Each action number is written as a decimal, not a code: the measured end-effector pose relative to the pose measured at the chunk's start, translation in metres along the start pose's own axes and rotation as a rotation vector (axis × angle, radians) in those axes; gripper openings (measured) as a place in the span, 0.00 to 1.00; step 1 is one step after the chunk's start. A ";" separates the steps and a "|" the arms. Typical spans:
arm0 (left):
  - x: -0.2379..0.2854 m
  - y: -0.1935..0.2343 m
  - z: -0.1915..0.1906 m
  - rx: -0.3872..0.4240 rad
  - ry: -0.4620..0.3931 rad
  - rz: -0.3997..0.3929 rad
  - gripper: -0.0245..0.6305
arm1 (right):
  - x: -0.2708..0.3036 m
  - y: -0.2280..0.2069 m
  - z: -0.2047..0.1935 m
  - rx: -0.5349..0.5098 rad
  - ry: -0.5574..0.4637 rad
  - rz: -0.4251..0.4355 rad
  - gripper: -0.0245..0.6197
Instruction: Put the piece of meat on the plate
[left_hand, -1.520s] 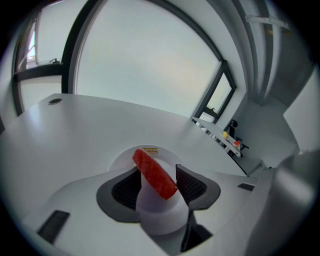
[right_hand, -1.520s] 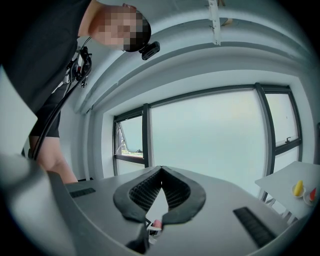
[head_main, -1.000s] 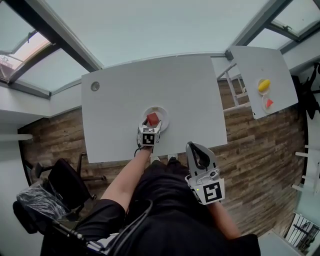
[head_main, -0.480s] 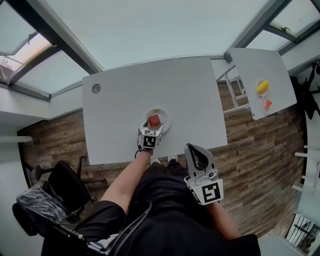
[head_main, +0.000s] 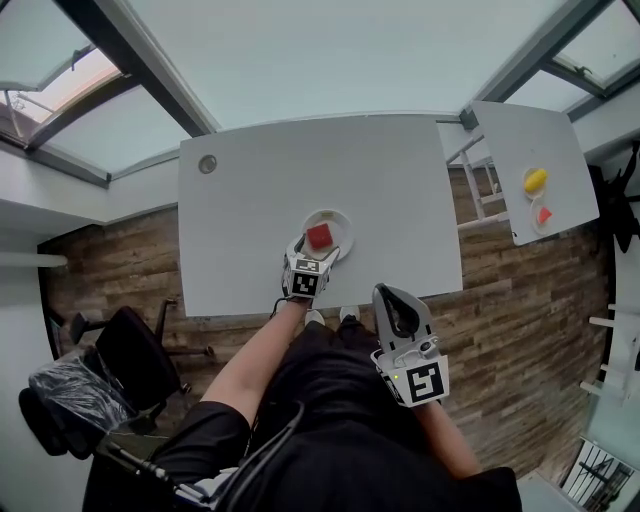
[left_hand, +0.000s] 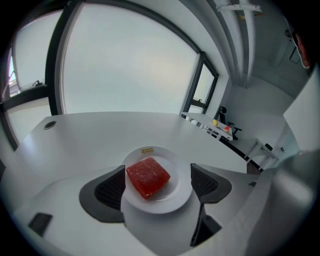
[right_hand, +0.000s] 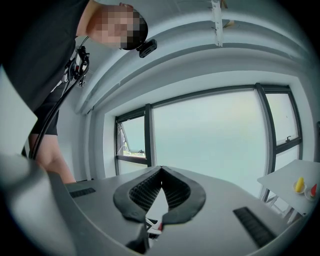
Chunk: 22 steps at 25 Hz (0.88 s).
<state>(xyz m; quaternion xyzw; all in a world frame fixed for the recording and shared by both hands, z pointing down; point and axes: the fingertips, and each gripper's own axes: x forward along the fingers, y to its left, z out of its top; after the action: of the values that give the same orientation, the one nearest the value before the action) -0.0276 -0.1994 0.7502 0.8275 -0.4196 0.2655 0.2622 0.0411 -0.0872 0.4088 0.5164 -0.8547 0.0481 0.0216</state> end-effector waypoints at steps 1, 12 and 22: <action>-0.006 -0.002 0.005 -0.005 -0.015 0.002 0.64 | 0.000 0.002 0.000 0.003 -0.001 0.006 0.04; -0.097 -0.029 0.044 -0.144 -0.232 -0.046 0.63 | 0.005 0.007 0.017 0.035 -0.072 0.050 0.04; -0.203 -0.070 0.114 -0.037 -0.503 -0.053 0.04 | 0.019 0.013 0.021 0.058 -0.087 0.108 0.04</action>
<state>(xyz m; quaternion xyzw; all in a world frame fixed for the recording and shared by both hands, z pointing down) -0.0476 -0.1254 0.5193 0.8732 -0.4547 0.0364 0.1717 0.0208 -0.0997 0.3887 0.4715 -0.8797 0.0516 -0.0333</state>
